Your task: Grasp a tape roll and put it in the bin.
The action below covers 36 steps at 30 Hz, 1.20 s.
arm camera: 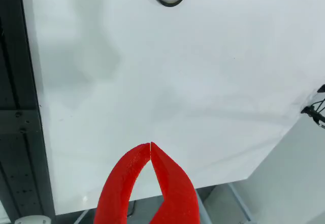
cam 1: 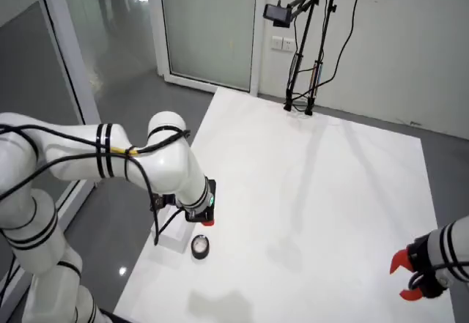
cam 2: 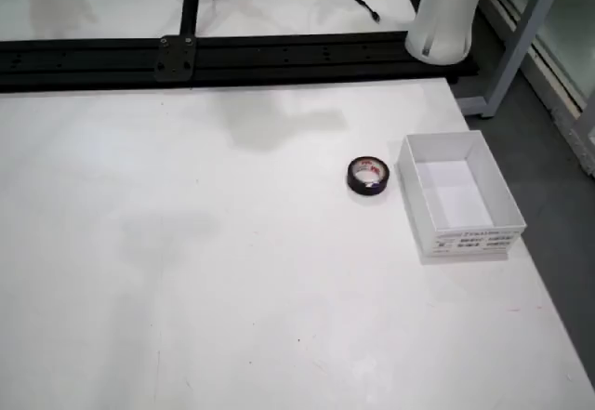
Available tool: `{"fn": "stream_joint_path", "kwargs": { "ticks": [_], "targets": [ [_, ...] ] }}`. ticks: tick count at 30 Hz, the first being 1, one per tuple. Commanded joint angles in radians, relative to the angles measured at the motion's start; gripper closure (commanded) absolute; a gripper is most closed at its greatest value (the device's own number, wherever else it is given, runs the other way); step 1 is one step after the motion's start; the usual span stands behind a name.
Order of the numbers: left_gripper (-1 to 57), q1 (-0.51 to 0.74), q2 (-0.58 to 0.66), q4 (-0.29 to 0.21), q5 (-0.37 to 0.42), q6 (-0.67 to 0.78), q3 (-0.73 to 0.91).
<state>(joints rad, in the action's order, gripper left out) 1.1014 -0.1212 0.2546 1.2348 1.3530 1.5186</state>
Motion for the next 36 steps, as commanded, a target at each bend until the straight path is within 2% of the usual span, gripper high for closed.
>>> {"fn": "stream_joint_path", "kwargs": {
  "ticks": [1, 20, 25, 36],
  "targets": [
    [56.7, -0.037, 0.002, 0.006, 0.008, -0.046, 0.0],
    [54.9, -0.067, -0.028, -0.006, 0.008, -0.072, 0.0],
    [52.4, -0.095, -0.081, -0.038, 0.008, -0.069, 0.0],
    [46.8, -0.15, -0.175, -0.04, 0.006, -0.034, 0.0]
  ]
}}
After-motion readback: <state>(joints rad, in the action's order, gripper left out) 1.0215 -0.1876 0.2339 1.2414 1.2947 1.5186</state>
